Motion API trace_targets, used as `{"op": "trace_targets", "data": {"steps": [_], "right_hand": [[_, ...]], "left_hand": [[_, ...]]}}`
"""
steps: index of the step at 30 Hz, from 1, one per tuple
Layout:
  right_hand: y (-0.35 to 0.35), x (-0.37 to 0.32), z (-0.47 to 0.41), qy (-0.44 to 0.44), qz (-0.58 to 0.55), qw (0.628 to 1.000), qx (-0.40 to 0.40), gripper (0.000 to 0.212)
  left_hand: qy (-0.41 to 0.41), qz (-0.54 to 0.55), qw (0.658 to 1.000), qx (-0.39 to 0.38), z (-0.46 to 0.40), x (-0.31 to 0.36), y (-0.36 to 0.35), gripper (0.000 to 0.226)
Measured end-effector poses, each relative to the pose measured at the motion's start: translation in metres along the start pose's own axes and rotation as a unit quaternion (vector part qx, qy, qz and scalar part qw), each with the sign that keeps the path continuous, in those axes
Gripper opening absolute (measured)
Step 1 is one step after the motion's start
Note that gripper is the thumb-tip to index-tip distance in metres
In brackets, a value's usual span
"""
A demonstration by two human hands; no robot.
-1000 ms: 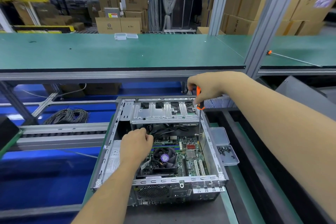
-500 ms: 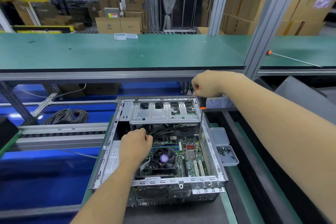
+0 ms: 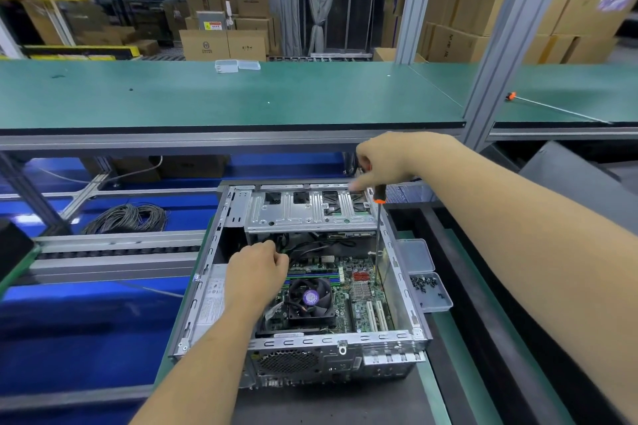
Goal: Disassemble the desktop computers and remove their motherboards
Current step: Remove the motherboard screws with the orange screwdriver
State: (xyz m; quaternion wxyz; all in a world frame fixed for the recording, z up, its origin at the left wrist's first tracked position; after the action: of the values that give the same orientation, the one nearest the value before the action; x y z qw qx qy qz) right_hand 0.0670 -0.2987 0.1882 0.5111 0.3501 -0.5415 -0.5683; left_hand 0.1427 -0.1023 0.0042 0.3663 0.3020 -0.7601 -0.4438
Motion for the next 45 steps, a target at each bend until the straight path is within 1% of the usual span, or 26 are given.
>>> {"op": "trace_targets", "data": {"steps": [1,2,5,7,10,11,14,16,17,18,20,21,22,23,26,28,29,30,31,33,35,38,39,40,42,45], "right_hand": [[0.001,0.005,-0.001,-0.020,0.027,0.999,0.005,0.049],[0.001,0.006,-0.002,-0.024,0.040,0.999,0.010,0.047],[0.003,0.000,-0.002,0.030,0.003,0.999,0.013,0.012],[0.002,-0.002,0.002,0.036,-0.012,0.999,-0.011,0.017],[0.002,0.007,0.000,-0.008,0.018,1.000,0.024,0.036],[0.002,0.009,-0.002,-0.013,0.005,0.999,0.037,0.037],[0.000,0.007,-0.004,0.011,-0.045,0.998,0.051,0.023],[0.001,0.006,-0.004,0.021,-0.047,0.997,0.055,0.021],[0.003,0.005,-0.003,0.025,-0.039,0.997,0.061,0.021],[0.006,0.005,-0.003,0.030,-0.029,0.997,0.068,0.020],[0.011,0.004,-0.001,0.037,-0.026,0.996,0.077,0.019],[0.013,0.005,-0.001,0.037,-0.030,0.996,0.081,0.018],[0.015,0.006,0.000,0.036,-0.034,0.995,0.084,0.018],[0.016,0.007,0.000,0.036,-0.037,0.995,0.086,0.018],[0.020,0.009,0.001,0.037,-0.037,0.995,0.089,0.022],[0.023,0.012,0.001,0.037,-0.045,0.994,0.089,0.023],[0.026,0.014,0.002,0.037,-0.051,0.994,0.091,0.023],[0.030,0.017,0.003,0.035,-0.058,0.993,0.095,0.023],[0.033,0.019,0.003,0.032,-0.066,0.992,0.100,0.023],[0.042,0.025,0.004,0.024,-0.080,0.990,0.112,0.023],[0.051,0.033,0.007,0.016,-0.099,0.987,0.129,0.019],[0.064,0.048,0.014,-0.008,-0.150,0.976,0.161,0.016],[0.066,0.053,0.016,-0.016,-0.175,0.970,0.170,0.017],[0.068,0.058,0.018,-0.023,-0.202,0.963,0.176,0.018],[0.070,0.064,0.020,-0.034,-0.244,0.951,0.185,0.019],[0.071,0.068,0.020,-0.045,-0.289,0.936,0.195,0.017]], "left_hand": [[0.000,0.000,1.000,0.001,0.000,0.000,0.000,0.034],[0.000,-0.001,1.000,0.001,0.000,0.000,0.000,0.034],[0.003,-0.002,1.000,0.000,0.000,0.000,0.000,0.033],[0.003,-0.002,1.000,-0.001,0.000,0.000,0.000,0.034],[0.000,0.000,1.000,-0.003,0.000,0.001,0.000,0.034],[-0.002,0.001,1.000,-0.001,0.000,0.001,0.000,0.034],[-0.012,0.000,1.000,0.015,-0.001,0.002,0.001,0.032],[-0.050,-0.025,0.998,0.009,-0.001,0.009,-0.004,0.030],[-0.092,-0.057,0.994,-0.010,0.001,0.017,-0.010,0.027],[-0.147,-0.099,0.983,-0.042,0.006,0.028,-0.019,0.023],[-0.254,-0.170,0.945,-0.115,0.019,0.047,-0.039,0.023],[-0.282,-0.190,0.929,-0.143,0.023,0.051,-0.046,0.026],[-0.290,-0.193,0.924,-0.156,0.023,0.052,-0.049,0.028],[-0.281,-0.181,0.929,-0.156,0.021,0.052,-0.048,0.026],[-0.194,-0.075,0.968,-0.141,0.012,0.043,-0.036,0.023],[-0.078,0.048,0.989,-0.115,0.006,0.034,-0.025,0.025],[-0.011,0.119,0.988,-0.099,0.003,0.031,-0.021,0.027],[0.056,0.191,0.975,-0.096,0.002,0.030,-0.022,0.030],[0.121,0.263,0.951,-0.109,0.002,0.029,-0.028,0.031],[0.237,0.377,0.878,-0.173,0.011,0.029,-0.054,0.028],[0.324,0.428,0.811,-0.232,0.027,0.024,-0.079,0.028],[0.410,0.479,0.743,-0.225,0.036,0.010,-0.097,0.027],[0.430,0.489,0.727,-0.218,0.036,0.007,-0.100,0.027],[0.438,0.488,0.723,-0.215,0.035,0.004,-0.102,0.028],[0.426,0.468,0.739,-0.232,0.031,0.002,-0.104,0.035],[0.390,0.431,0.763,-0.283,0.028,0.005,-0.107,0.055]]}}
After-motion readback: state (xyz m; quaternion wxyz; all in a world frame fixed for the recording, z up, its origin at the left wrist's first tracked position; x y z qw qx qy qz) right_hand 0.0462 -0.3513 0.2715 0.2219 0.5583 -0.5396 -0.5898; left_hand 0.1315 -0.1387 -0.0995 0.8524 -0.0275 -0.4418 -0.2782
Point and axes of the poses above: each hand's wrist, its own z-axis away from the middle knuckle, its own y-axis out of the back of the hand, x = y × z, the point moved 9 cm from there along -z, towards the middle knuckle, and after that the axes turned 5 degrees about x, right-handed, at the moved point
